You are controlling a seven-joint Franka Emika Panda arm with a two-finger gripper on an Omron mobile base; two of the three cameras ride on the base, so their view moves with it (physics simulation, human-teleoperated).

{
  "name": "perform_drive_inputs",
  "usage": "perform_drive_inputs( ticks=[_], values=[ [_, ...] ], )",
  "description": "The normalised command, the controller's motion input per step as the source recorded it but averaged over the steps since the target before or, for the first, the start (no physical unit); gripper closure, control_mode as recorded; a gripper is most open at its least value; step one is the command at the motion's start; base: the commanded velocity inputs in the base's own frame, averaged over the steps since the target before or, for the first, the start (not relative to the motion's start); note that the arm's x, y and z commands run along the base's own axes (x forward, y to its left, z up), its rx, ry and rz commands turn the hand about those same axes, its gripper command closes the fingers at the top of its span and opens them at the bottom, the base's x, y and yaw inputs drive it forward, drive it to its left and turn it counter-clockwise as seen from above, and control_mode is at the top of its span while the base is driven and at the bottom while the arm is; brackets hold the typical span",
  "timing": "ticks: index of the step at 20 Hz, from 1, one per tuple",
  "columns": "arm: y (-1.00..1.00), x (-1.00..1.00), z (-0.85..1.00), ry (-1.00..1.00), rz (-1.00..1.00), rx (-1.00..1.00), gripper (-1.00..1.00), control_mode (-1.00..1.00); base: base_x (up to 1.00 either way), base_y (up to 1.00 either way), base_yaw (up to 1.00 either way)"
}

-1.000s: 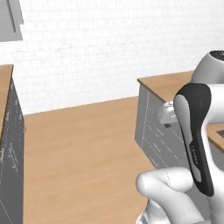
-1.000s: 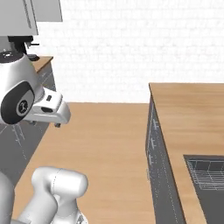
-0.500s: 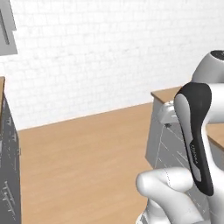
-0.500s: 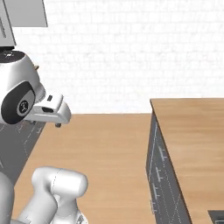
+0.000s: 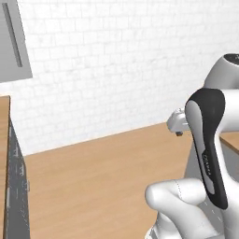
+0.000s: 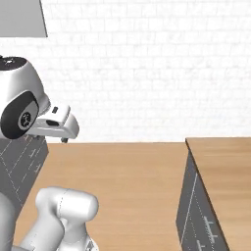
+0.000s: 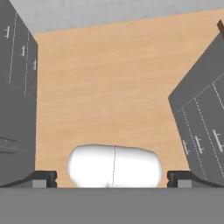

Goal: Gather all objects into one cabinet and sort the glasses and bowls to opposite sides.

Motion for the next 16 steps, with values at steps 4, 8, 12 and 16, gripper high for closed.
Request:
perform_drive_inputs(
  ticks=[4,8,12,16],
  values=[
    [0.0,0.0,0.0,0.0,0.0,0.0,-1.0,1.0,1.0,0.27,0.06],
    [0.0,0.0,0.0,0.0,0.0,0.0,-1.0,1.0,1.0,0.08,0.17],
    [0.0,0.0,0.0,0.0,0.0,0.0,-1.0,1.0,1.0,0.0,0.37],
    [0.0,0.0,0.0,0.0,0.0,0.0,-1.0,1.0,1.0,0.0,0.54]
  ],
)
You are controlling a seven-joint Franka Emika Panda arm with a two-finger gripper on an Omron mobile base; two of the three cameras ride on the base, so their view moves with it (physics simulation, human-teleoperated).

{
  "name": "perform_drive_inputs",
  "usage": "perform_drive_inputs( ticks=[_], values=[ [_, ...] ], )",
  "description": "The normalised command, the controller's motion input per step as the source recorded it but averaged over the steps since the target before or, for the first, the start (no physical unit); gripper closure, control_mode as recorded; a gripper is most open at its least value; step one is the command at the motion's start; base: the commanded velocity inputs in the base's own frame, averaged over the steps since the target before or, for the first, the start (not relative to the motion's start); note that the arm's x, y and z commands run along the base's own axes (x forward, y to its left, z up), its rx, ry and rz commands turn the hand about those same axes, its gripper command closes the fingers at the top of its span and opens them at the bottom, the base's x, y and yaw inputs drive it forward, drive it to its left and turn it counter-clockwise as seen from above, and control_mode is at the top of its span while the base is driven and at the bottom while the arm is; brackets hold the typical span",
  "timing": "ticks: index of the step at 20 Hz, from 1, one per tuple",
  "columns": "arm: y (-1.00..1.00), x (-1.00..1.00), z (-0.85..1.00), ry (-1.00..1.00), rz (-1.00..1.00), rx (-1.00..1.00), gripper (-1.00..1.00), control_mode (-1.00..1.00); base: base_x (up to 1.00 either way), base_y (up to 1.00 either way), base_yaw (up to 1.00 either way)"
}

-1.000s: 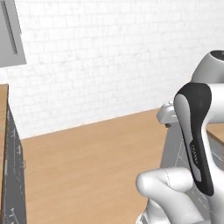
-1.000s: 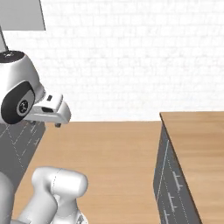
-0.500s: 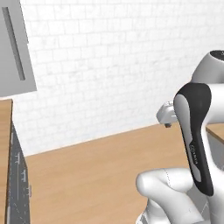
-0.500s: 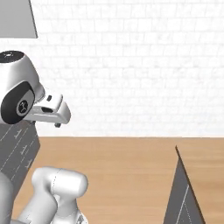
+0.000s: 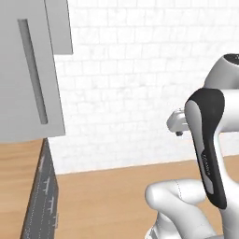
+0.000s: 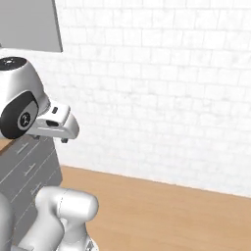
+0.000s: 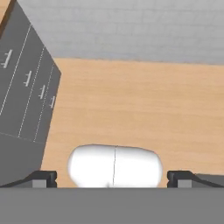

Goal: Gather all objects into one cabinet and sort the glasses and bowls to opposite sides.

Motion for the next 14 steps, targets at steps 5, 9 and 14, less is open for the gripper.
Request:
perform_drive_inputs(
  ticks=[5,9,14],
  values=[
    [0.0,0.0,0.0,0.0,0.0,0.0,-1.0,1.0,1.0,-0.06,0.52],
    [0.0,0.0,0.0,0.0,0.0,0.0,-1.0,1.0,0.9,-0.09,0.73],
    [0.0,0.0,0.0,0.0,0.0,0.0,-1.0,1.0,0.39,0.0,0.92]
  ],
)
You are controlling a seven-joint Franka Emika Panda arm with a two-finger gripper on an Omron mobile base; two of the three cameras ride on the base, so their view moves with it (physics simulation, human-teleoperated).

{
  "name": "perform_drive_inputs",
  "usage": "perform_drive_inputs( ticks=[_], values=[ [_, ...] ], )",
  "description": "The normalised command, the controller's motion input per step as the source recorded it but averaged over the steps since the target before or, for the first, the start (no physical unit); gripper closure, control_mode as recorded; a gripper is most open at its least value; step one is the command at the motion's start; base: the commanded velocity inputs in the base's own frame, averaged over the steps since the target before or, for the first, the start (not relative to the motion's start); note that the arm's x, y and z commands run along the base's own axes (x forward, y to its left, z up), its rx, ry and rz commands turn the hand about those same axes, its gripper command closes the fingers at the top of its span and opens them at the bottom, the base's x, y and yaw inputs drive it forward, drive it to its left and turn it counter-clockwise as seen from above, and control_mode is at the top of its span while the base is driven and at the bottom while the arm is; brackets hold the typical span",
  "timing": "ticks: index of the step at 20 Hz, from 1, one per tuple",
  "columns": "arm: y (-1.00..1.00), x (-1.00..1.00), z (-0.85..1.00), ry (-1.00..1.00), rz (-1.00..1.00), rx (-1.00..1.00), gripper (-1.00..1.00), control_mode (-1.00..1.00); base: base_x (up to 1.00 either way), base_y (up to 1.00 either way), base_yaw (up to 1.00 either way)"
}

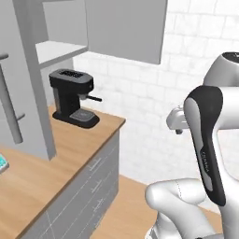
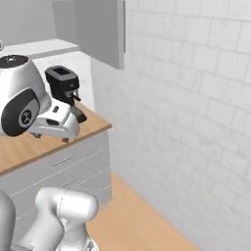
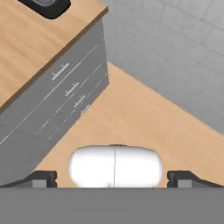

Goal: Gather all objects into one cabinet and sort the glasses and bowls to opposite sides.

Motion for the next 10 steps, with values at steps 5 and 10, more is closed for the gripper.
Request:
perform_drive_inputs(
  ticks=[5,10],
  values=[
    [0.0,0.0,0.0,0.0,0.0,0.0,-1.0,1.0,0.35,0.0,0.92],
    [0.0,0.0,0.0,0.0,0.0,0.0,-1.0,1.0,0.56,0.0,0.83]
  ],
)
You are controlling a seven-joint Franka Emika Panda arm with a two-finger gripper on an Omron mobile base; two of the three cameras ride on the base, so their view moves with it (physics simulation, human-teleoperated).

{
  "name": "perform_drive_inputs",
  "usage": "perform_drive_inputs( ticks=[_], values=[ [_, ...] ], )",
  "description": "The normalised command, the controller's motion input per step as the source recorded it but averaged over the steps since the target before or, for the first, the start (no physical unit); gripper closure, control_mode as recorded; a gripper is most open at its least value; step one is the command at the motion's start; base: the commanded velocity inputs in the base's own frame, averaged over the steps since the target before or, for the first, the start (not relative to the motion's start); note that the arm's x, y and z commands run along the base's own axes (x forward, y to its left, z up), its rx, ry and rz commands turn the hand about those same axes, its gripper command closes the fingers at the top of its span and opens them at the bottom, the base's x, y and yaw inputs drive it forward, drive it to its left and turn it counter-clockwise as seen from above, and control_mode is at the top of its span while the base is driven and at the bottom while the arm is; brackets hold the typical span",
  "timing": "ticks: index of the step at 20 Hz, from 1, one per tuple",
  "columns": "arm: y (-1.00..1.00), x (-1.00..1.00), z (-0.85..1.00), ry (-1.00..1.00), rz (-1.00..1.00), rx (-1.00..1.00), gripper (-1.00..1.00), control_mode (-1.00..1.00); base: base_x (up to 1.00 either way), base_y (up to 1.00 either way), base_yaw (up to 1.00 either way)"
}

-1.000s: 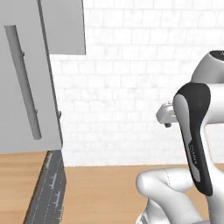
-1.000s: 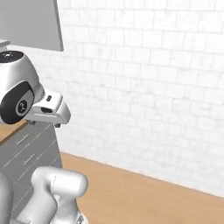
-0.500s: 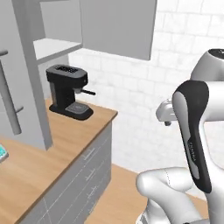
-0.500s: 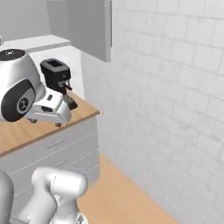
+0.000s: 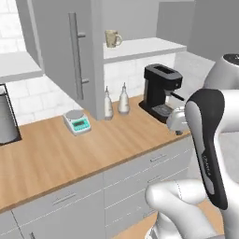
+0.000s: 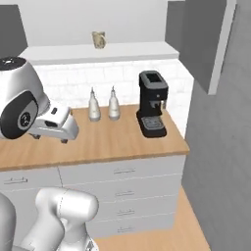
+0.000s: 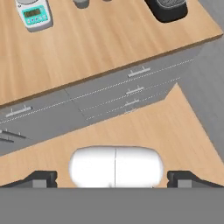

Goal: Gather all objects into one cabinet and sort the glasses and bowls to opposite sides.

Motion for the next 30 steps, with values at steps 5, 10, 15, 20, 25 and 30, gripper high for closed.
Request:
perform_drive_inputs(
  ticks=[5,10,15,20,25,30],
  values=[
    [0.0,0.0,0.0,0.0,0.0,0.0,-1.0,1.0,0.43,-0.19,0.4],
    [0.0,0.0,0.0,0.0,0.0,0.0,-1.0,1.0,0.46,-0.42,0.2],
    [0.0,0.0,0.0,0.0,0.0,0.0,-1.0,1.0,0.64,-0.56,0.18],
    [0.0,0.0,0.0,0.0,0.0,0.0,-1.0,1.0,0.59,-0.58,0.22],
    [0.0,0.0,0.0,0.0,0.0,0.0,-1.0,1.0,0.44,-0.44,0.32],
    [0.0,0.0,0.0,0.0,0.0,0.0,-1.0,1.0,0.22,-0.05,0.15]
  ],
)
